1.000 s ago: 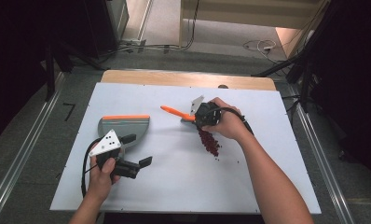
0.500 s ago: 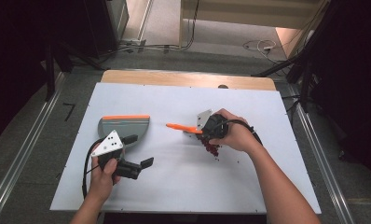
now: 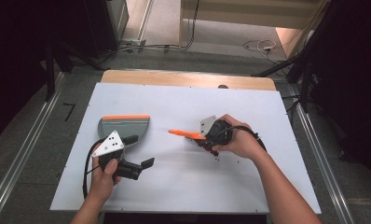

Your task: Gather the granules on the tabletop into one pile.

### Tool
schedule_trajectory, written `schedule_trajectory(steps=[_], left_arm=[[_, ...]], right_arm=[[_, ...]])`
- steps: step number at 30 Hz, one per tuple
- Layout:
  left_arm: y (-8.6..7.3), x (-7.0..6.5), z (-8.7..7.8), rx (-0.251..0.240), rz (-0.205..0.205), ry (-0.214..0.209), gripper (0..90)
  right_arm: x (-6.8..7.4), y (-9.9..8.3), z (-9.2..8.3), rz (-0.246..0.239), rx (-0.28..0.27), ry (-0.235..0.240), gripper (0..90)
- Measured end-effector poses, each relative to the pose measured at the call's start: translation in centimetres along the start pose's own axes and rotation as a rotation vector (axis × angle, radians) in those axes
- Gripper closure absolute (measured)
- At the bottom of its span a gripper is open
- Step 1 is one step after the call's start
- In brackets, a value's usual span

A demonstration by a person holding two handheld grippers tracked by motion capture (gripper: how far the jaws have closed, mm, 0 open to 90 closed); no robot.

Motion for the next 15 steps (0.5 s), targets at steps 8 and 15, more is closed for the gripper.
schedule_trajectory(steps=[8, 15], left_arm=[[0.0, 0.0, 0.0, 0.000, 0.000, 0.001, 0.0], [0.0, 0.0, -0.1, -0.003, -0.001, 0.003, 0.0]], right_arm=[[-0.9, -0.2, -1.2, 0.202, -0.043, -0.087, 68.4], [-0.9, -2.6, -4.1, 0.537, -0.030, -0.124, 68.3]])
Point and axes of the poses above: each handheld gripper's, and its own axes: z roughly forward along the jaws, y roughly out of its top, x roughly to its left, the point moved 1 cm from there along z, roughly forward along the jaws, and after that the axes turned 6 degrees about x, right-handed, at the moved point
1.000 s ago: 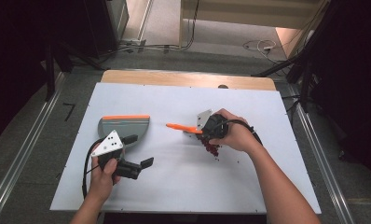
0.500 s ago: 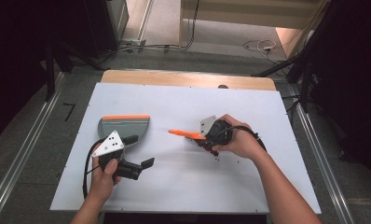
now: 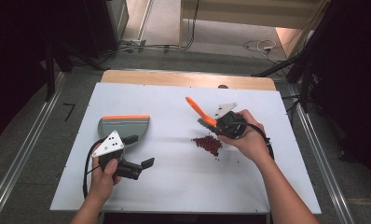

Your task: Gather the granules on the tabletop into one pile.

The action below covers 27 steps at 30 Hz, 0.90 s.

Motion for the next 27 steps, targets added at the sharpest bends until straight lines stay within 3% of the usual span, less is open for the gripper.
schedule_trajectory(steps=[2, 4, 9, 12, 17, 20, 25, 27], left_arm=[[0.0, 0.0, 0.0, 0.001, 0.001, 0.001, 0.0], [0.0, 0.1, 0.0, 0.001, -0.001, 0.000, 0.0], [0.1, -0.1, 0.1, 0.002, 0.001, 0.000, 0.0], [0.1, -0.1, 0.2, 0.002, -0.001, -0.004, 0.0], [0.2, -0.2, 0.4, 0.006, 0.001, -0.002, 0.0], [0.1, -0.2, 0.4, 0.012, 0.004, -0.002, 0.0], [0.0, -0.1, 0.4, 0.010, 0.002, -0.003, 0.0], [-0.1, -0.1, 0.3, 0.013, 0.004, 0.000, 0.0]], right_arm=[[-0.1, -1.1, -0.7, 0.144, 0.041, -0.017, 68.3], [-0.2, -2.3, -1.2, 0.230, 0.074, -0.062, 68.4], [-0.3, -5.5, -1.9, 0.412, 0.154, -0.120, 68.5], [-0.1, -7.0, -1.5, 0.505, 0.188, -0.116, 68.5], [0.8, -6.5, -0.6, 0.592, 0.175, -0.097, 68.6], [1.3, -5.1, 0.0, 0.647, 0.119, -0.030, 68.6], [1.5, -2.9, -0.2, 0.646, 0.020, 0.029, 68.5], [1.5, -2.4, -0.9, 0.564, -0.034, 0.054, 68.4]])
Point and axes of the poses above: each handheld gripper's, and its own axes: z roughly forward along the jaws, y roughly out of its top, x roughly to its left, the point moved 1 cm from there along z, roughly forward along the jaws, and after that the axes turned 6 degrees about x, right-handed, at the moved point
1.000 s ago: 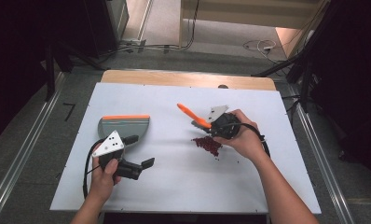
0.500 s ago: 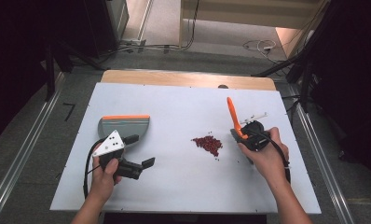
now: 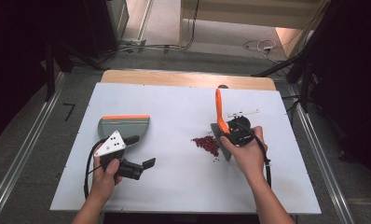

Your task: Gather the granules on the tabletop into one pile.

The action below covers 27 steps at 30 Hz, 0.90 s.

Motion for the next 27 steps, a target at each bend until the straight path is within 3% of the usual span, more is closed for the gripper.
schedule_trajectory(steps=[2, 4, 7, 12, 16, 18, 21, 23, 27], left_arm=[[0.0, 0.0, 0.0, -0.002, -0.001, 0.000, 0.0], [0.0, 0.0, 0.0, -0.004, -0.003, 0.000, 0.0], [0.1, -0.1, 0.0, -0.003, -0.003, -0.001, 0.0], [0.1, -0.1, 0.0, -0.004, -0.001, 0.004, 0.0], [0.1, 0.0, 0.0, -0.004, -0.001, 0.003, 0.0], [0.1, 0.0, 0.0, -0.004, -0.001, 0.003, 0.0], [0.1, 0.0, 0.0, -0.003, -0.001, 0.002, 0.0], [0.1, -0.1, 0.0, -0.003, -0.001, 0.001, 0.0], [0.1, -0.1, 0.0, -0.002, 0.001, -0.001, 0.0]], right_arm=[[0.1, 0.3, -0.6, -0.120, 0.010, 0.053, 68.5], [0.2, 0.5, -0.8, -0.238, 0.082, 0.115, 68.5], [0.6, 0.1, -1.0, -0.405, 0.156, 0.155, 68.5], [1.7, -1.3, -0.7, -0.575, 0.217, 0.317, 68.4], [2.9, -2.3, 0.5, -0.687, 0.271, 0.416, 68.4], [3.7, -2.5, 1.3, -0.728, 0.310, 0.434, 68.5], [4.2, -1.7, 2.0, -0.744, 0.302, 0.426, 68.5], [3.8, -1.0, 2.7, -0.756, 0.288, 0.400, 68.4], [2.4, -0.1, 3.6, -0.727, 0.283, 0.441, 68.0]])
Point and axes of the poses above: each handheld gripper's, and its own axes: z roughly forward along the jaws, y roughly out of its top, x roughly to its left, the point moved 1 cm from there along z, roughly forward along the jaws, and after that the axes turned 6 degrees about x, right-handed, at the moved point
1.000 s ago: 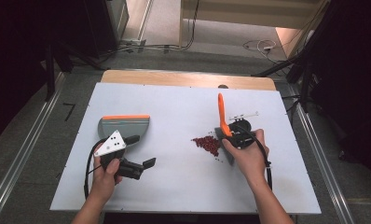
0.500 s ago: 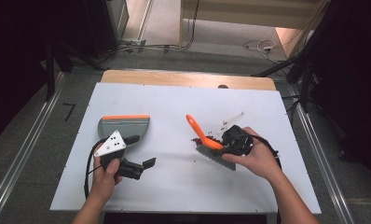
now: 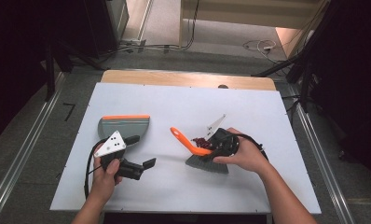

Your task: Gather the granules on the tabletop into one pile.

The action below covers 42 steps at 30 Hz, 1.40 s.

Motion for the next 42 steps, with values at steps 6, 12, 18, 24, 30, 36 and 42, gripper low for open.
schedule_trajectory(steps=[6, 12, 18, 24, 30, 36, 42], left_arm=[[0.0, 0.1, 0.0, -0.004, -0.004, -0.001, 0.0], [0.0, 0.1, 0.0, -0.003, -0.004, 0.000, 0.0], [0.0, 0.1, 0.1, -0.001, -0.003, 0.000, 0.0], [0.0, 0.1, 0.0, -0.002, -0.004, 0.003, 0.0], [0.0, 0.1, 0.1, 0.000, -0.002, 0.001, 0.0], [0.0, 0.2, -0.1, -0.003, -0.001, 0.004, 0.0], [0.1, 0.1, 0.0, -0.002, -0.001, 0.000, 0.0]], right_arm=[[-1.5, 0.2, -0.5, -0.002, -0.001, -0.060, 68.0], [-2.7, 0.8, -0.7, -0.017, 0.004, -0.087, 68.0], [-3.6, 1.0, -0.9, -0.003, -0.012, -0.132, 68.1], [-3.6, 1.1, -1.3, 0.000, -0.024, -0.152, 68.5], [-3.0, 1.1, -3.2, 0.027, -0.084, -0.164, 68.5], [-2.9, -0.5, -5.1, 0.318, -0.126, -0.375, 68.4], [-3.0, -3.2, -4.3, 0.652, -0.124, -0.529, 68.4]])
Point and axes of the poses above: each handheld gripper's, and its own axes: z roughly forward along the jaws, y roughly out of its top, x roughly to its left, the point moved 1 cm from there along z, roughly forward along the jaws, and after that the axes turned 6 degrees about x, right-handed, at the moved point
